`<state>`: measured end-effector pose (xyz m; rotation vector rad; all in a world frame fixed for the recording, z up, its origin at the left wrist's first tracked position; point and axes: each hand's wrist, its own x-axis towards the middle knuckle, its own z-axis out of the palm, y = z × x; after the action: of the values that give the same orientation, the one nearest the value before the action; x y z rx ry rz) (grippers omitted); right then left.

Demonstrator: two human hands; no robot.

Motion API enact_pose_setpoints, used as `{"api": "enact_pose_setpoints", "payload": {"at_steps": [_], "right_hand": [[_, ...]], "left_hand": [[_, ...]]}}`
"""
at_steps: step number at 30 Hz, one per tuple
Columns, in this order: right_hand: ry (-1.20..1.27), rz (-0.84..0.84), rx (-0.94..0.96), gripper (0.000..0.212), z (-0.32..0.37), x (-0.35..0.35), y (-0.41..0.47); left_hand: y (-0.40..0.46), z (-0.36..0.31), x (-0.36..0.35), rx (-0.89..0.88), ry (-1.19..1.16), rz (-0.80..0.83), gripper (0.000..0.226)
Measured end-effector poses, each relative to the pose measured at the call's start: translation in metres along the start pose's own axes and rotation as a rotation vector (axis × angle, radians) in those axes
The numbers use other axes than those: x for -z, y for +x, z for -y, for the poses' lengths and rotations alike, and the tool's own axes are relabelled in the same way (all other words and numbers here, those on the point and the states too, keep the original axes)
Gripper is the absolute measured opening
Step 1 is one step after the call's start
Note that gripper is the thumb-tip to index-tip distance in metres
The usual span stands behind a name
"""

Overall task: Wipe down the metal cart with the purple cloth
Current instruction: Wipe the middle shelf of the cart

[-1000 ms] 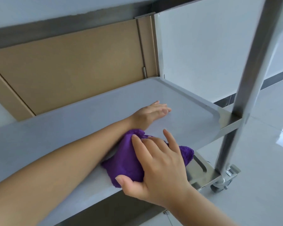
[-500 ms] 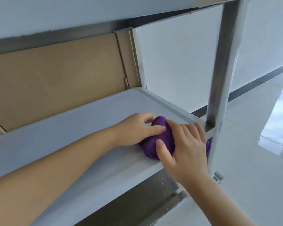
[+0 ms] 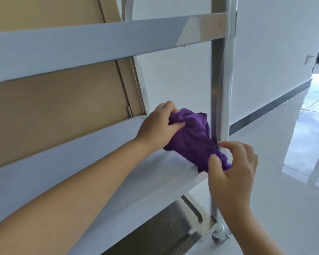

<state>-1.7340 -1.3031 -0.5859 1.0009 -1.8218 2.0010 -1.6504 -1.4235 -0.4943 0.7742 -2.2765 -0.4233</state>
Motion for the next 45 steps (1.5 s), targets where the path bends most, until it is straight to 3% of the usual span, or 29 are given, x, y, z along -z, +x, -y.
{"api": "enact_pose_setpoints", "payload": {"at_steps": [2, 6, 8, 10, 11, 15, 21, 29, 32, 35, 37, 40, 44, 45], "right_hand": [[-0.003, 0.029, 0.095, 0.032, 0.000, -0.002, -0.004], [-0.197, 0.177, 0.263, 0.033, -0.007, -0.010, -0.012], [-0.306, 0.203, 0.318, 0.032, -0.014, -0.011, -0.013], [-0.335, 0.202, 0.338, 0.030, -0.017, -0.011, -0.012], [-0.335, 0.204, 0.340, 0.030, -0.018, -0.011, -0.011], [-0.185, 0.182, 0.271, 0.028, -0.016, -0.007, -0.003], [0.018, 0.040, 0.255, 0.024, -0.017, 0.004, 0.006], [-0.113, 0.175, 0.371, 0.021, -0.015, -0.010, -0.010], [-0.383, 0.290, 0.310, 0.045, -0.002, -0.018, -0.018], [-0.525, 0.502, 0.198, 0.075, 0.027, -0.031, -0.031], [-0.518, 0.685, 0.142, 0.081, 0.041, -0.040, -0.040], [-0.551, 0.885, 0.030, 0.088, 0.040, -0.054, -0.037], [-0.560, 0.974, -0.035, 0.092, 0.044, -0.062, -0.022], [-0.685, 0.961, 0.083, 0.092, 0.043, -0.066, -0.018]], "left_hand": [[0.013, 0.005, -0.007, -0.022, 0.136, 0.042, 0.024], [0.024, 0.012, -0.025, 0.158, 0.470, 0.422, 0.030], [0.023, 0.009, -0.028, 0.066, 0.643, 0.371, 0.041], [0.019, 0.000, -0.031, -0.102, 0.575, 0.247, 0.037], [0.016, -0.004, -0.033, -0.129, 0.467, 0.264, 0.031], [0.000, -0.009, -0.047, 0.015, 0.159, 0.546, 0.043], [-0.006, 0.009, -0.056, 0.005, 0.308, 0.605, 0.043], [0.024, 0.026, -0.061, -0.114, 0.357, 0.648, 0.035], [0.033, 0.034, -0.066, -0.172, 0.414, 0.678, 0.056], [0.043, 0.045, -0.072, -0.134, 0.341, 0.632, 0.053], [0.048, 0.050, -0.073, -0.124, 0.324, 0.604, 0.061], [0.052, 0.061, -0.072, -0.134, 0.268, 0.547, 0.046], [0.061, 0.083, -0.070, -0.150, 0.170, 0.494, 0.063], [0.064, 0.088, -0.069, -0.138, 0.162, 0.499, 0.068]]}}
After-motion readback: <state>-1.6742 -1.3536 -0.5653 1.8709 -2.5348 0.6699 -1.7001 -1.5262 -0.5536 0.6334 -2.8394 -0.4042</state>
